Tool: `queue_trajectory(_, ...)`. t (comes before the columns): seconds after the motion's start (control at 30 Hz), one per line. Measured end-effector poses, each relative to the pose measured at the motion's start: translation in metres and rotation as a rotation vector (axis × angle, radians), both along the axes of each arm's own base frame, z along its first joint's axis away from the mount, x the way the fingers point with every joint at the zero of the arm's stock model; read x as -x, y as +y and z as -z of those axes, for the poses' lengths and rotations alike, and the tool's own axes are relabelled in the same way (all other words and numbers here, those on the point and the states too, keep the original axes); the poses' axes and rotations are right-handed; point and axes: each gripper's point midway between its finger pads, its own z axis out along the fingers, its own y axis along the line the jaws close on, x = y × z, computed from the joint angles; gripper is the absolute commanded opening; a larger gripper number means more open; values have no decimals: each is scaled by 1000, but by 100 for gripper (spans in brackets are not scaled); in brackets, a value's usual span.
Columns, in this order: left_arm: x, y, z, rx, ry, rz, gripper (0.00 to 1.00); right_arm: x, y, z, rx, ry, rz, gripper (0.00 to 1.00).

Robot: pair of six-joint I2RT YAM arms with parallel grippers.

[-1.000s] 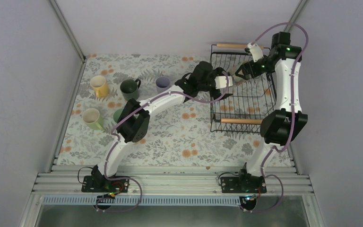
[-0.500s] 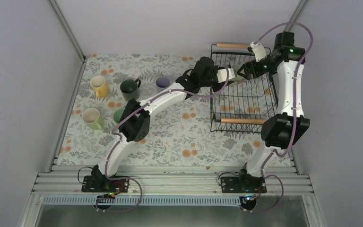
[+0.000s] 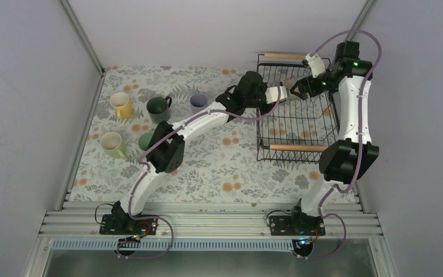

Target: Unload the cups from the dish rack

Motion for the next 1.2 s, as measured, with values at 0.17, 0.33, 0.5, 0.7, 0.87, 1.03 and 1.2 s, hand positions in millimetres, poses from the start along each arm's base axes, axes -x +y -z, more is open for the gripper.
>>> queue_trajectory(0.17, -1, 3, 0, -37, -69, -18, 2, 4, -1, 1, 11, -2, 5, 79)
queue_trajectory(0.33, 7, 9, -9, -92, -191, -37, 2, 20, 1, -7, 28, -23, 8, 89)
queue_trajectory(0.5, 14, 25, -36, -134, -321, -77, 2, 33, 8, -34, 44, -99, -3, 100)
queue_trajectory(0.7, -13, 64, -16, -292, -352, -205, 2, 52, 17, -71, 22, -198, -25, 100)
queue_trajectory(0.87, -30, 88, 7, -399, -365, -271, 2, 57, 21, -77, 3, -211, -36, 100)
queue_trajectory(1.03, -19, 102, 12, -492, -446, -271, 2, 58, 21, -76, 6, -207, -40, 100)
queue_trajectory(1.2, 4, 113, 10, -571, -580, -242, 2, 59, 21, -74, 12, -201, -47, 100)
